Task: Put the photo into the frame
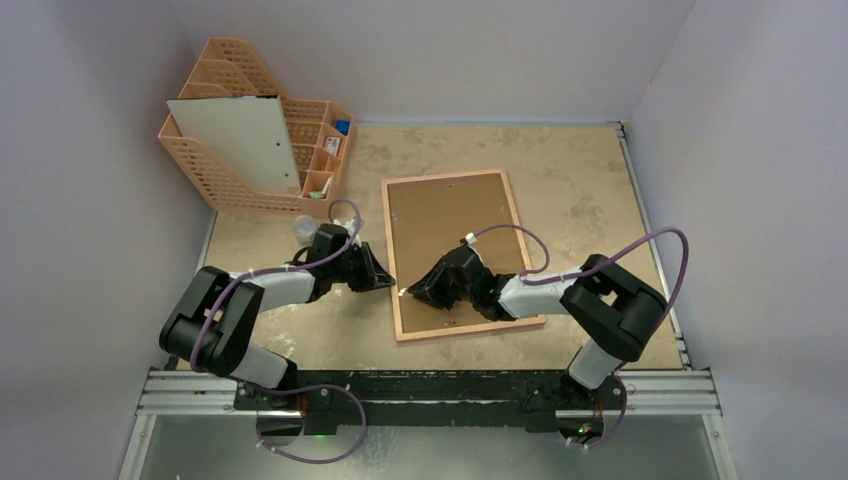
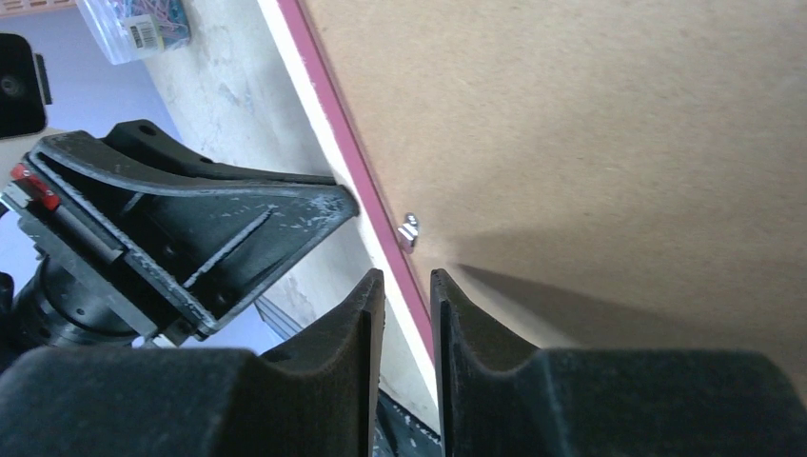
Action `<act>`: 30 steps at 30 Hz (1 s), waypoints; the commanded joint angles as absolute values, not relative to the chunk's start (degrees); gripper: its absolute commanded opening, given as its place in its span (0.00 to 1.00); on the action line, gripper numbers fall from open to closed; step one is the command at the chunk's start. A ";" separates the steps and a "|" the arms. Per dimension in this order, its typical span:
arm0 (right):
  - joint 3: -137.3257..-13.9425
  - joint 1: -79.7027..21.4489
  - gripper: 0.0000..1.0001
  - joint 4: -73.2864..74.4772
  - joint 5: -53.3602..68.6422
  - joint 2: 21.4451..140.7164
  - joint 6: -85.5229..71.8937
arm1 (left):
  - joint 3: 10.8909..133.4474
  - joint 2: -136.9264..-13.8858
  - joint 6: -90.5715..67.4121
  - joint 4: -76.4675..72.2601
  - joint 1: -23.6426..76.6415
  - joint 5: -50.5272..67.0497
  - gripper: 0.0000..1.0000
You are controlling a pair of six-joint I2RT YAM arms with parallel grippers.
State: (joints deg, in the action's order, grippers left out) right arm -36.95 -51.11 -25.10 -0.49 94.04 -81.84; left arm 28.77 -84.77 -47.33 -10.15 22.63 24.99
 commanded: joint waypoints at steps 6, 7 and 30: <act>-33.62 -51.52 0.27 -34.85 -0.18 95.52 -84.64 | 27.36 -86.84 -45.26 -5.19 23.82 26.08 0.03; -33.50 -51.56 0.26 -35.59 -0.18 95.92 -85.21 | 27.34 -86.81 -45.34 -5.32 23.82 26.22 0.03; -34.54 -51.54 0.25 -46.23 0.13 101.47 -83.87 | 26.32 -88.51 -47.22 -7.76 23.92 26.60 0.00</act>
State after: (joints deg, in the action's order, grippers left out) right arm -34.83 -50.74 -40.25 3.73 101.36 -84.90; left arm 28.73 -86.30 -47.59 -11.97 22.63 27.27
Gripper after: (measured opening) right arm 0.248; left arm 0.114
